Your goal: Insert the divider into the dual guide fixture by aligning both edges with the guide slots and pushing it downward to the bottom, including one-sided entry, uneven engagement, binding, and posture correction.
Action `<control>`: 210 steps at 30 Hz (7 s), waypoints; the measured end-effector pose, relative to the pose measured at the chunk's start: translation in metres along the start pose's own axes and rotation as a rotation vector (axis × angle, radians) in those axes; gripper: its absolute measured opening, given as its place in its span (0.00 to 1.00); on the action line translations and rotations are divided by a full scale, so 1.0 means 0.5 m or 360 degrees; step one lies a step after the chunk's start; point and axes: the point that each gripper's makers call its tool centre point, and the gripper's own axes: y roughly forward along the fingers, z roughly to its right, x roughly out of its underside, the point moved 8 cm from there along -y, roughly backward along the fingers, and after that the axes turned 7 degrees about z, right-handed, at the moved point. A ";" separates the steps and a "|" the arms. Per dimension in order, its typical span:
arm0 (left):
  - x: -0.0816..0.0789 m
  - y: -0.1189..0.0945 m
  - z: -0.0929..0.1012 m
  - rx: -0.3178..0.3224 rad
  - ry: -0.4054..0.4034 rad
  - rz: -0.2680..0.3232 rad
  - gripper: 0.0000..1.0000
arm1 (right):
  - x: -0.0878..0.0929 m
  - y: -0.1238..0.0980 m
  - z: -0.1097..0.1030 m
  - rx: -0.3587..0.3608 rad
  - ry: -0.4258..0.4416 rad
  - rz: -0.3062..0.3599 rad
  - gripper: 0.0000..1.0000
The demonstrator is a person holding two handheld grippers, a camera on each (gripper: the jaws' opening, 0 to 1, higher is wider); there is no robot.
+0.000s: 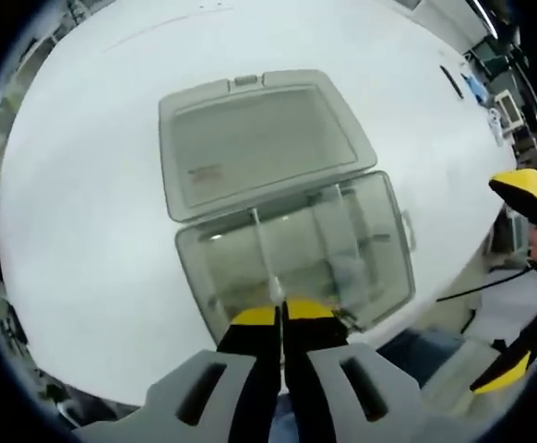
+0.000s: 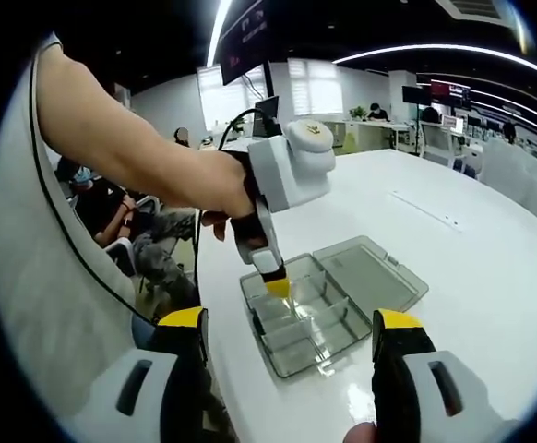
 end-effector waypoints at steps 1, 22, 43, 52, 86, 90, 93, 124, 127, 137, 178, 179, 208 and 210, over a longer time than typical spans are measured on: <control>0.000 0.000 0.003 -0.0007 0.0013 0.0000 0.00 | 0.000 -0.002 0.002 0.0002 -0.0001 -0.0001 0.70; 0.003 0.000 0.013 0.0001 0.0022 0.0044 0.00 | 0.003 -0.004 0.001 -0.0039 -0.0023 -0.0034 0.71; 0.016 -0.067 -0.013 0.0195 0.0064 0.0450 0.27 | 0.003 0.006 -0.004 -0.0028 -0.0031 -0.0093 0.71; 0.031 -0.104 -0.026 0.0337 0.0005 0.0705 0.32 | 0.002 0.013 0.000 -0.0015 -0.0021 -0.0122 0.72; 0.073 -0.136 0.032 0.0688 0.0238 0.1075 0.47 | 0.085 -0.063 0.004 0.0204 0.0174 -0.0164 0.70; 0.075 -0.134 0.030 0.0668 0.0267 0.1079 0.50 | 0.097 -0.074 0.007 0.0225 0.0191 -0.0171 0.69; 0.079 -0.134 0.031 0.0672 0.0263 0.1079 0.51 | 0.107 -0.085 0.009 0.0244 0.0199 -0.0178 0.69; 0.090 -0.137 0.034 0.0649 0.0308 0.1105 0.55 | 0.160 -0.166 0.050 0.0361 0.0240 -0.0266 0.68; 0.089 -0.137 0.032 0.0636 0.0314 0.1104 0.55 | 0.163 -0.172 0.053 0.0370 0.0243 -0.0274 0.68; 0.083 -0.136 0.035 0.0635 0.0346 0.1119 0.55 | 0.178 -0.192 0.072 0.0388 0.0238 -0.0307 0.68; 0.082 -0.128 0.042 0.0584 0.0335 0.1101 0.55 | 0.230 -0.247 0.154 0.0369 0.0126 -0.0470 0.62; 0.083 -0.127 0.041 0.0581 0.0335 0.1097 0.55 | 0.230 -0.248 0.155 0.0367 0.0124 -0.0472 0.62; 0.087 -0.134 0.037 0.0502 0.0327 0.1075 0.55 | 0.265 -0.242 0.227 0.0144 -0.0154 -0.0714 0.51; 0.087 -0.135 0.037 0.0497 0.0325 0.1074 0.55 | 0.268 -0.240 0.230 0.0125 -0.0179 -0.0733 0.50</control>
